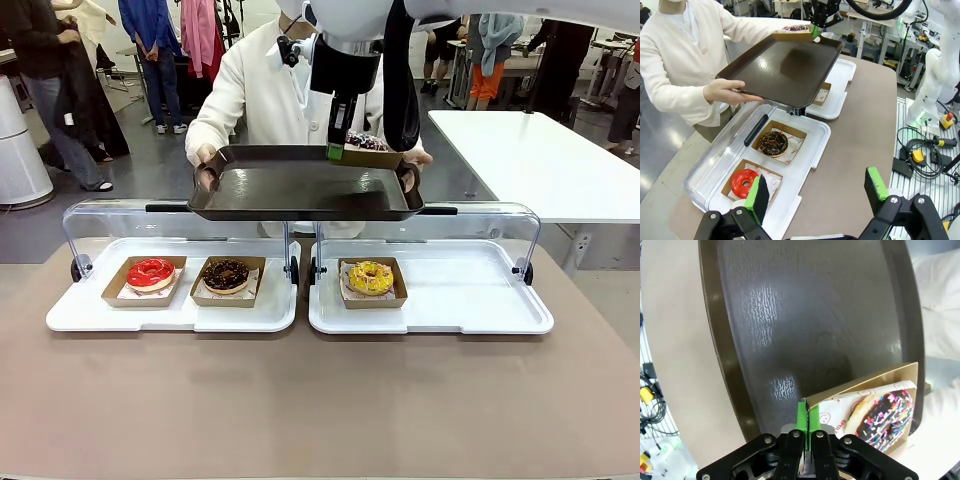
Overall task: Provide the desired donut to the person.
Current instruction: Place the picked Paper togo box onto the Handle tray extended by the person.
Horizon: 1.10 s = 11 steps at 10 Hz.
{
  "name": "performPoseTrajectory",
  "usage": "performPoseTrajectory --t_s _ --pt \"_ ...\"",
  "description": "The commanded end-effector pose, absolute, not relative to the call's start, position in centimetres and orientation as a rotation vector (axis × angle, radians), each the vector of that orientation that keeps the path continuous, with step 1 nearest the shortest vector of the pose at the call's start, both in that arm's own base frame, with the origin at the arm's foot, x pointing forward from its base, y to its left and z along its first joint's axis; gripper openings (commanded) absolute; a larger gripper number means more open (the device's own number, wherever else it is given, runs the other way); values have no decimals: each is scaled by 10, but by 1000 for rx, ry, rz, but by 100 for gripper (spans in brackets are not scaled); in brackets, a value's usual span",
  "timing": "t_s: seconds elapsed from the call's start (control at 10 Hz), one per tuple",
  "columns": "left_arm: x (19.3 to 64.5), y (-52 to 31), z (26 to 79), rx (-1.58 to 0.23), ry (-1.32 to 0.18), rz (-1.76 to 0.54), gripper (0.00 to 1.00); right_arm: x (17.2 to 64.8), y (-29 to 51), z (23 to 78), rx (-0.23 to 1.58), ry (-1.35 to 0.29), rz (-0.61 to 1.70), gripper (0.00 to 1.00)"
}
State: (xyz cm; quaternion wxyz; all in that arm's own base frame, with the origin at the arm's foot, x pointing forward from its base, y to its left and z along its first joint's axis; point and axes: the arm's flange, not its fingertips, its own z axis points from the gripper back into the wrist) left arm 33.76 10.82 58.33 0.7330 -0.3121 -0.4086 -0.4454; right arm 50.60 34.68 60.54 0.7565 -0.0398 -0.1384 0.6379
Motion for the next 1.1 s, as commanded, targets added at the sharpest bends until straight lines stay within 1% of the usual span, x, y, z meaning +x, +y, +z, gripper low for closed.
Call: performPoseTrajectory --t_s 0.0,0.4,0.8,0.9,1.0 --pt "338 109 583 -694 -925 -994 100 506 346 591 -60 -301 1374 1" --pt "338 109 583 -694 -925 -994 100 512 345 573 -50 -260 1383 1" --pt "338 109 583 -694 -925 -994 100 519 339 566 -43 -237 1385 1" --pt "338 109 583 -694 -925 -994 100 520 338 566 -39 -233 1386 55" --pt "338 109 583 -694 -925 -994 100 520 338 565 -40 -232 1394 58"
